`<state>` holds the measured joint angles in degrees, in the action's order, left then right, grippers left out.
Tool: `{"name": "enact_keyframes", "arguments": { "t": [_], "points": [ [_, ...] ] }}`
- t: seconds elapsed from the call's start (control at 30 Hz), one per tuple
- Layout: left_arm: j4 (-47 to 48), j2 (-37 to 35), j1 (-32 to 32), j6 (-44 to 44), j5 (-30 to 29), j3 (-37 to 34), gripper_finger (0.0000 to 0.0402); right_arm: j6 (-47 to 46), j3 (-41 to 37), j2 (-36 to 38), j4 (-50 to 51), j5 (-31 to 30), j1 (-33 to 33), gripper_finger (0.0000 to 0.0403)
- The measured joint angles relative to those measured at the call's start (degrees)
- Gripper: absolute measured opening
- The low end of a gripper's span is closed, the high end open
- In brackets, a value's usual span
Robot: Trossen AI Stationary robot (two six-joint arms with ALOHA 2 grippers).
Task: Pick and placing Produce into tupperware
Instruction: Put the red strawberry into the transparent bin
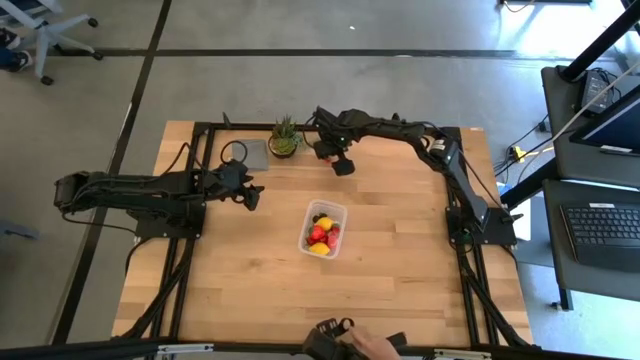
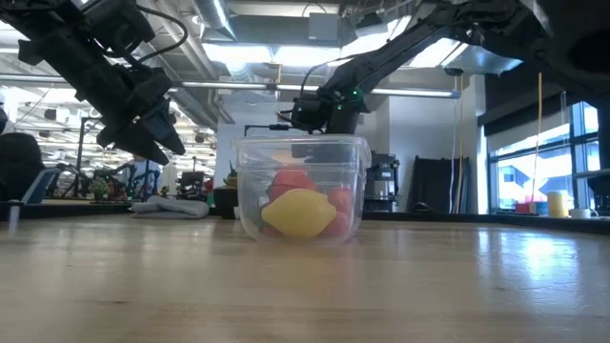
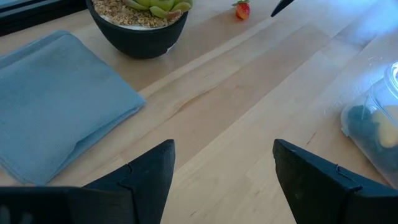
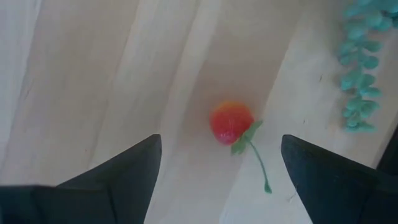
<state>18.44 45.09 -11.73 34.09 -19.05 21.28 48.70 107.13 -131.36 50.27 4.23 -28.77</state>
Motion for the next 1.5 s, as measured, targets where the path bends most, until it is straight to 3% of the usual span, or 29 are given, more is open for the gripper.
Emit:
{"name": "enact_keyframes", "arguments": {
  "t": [0.3, 1.5],
  "points": [
    [0.0, 0.0, 0.0, 0.1, 0.0, 0.0, 0.0261, 0.0, 0.0, -0.4, 0.9, -3.1, -0.9, 0.0290],
    [0.0, 0.0, 0.0, 0.2, 0.0, 0.0, 0.0261, 1.1, 0.0, -0.4, -1.2, -3.1, -1.2, 0.0083]
  ]
}}
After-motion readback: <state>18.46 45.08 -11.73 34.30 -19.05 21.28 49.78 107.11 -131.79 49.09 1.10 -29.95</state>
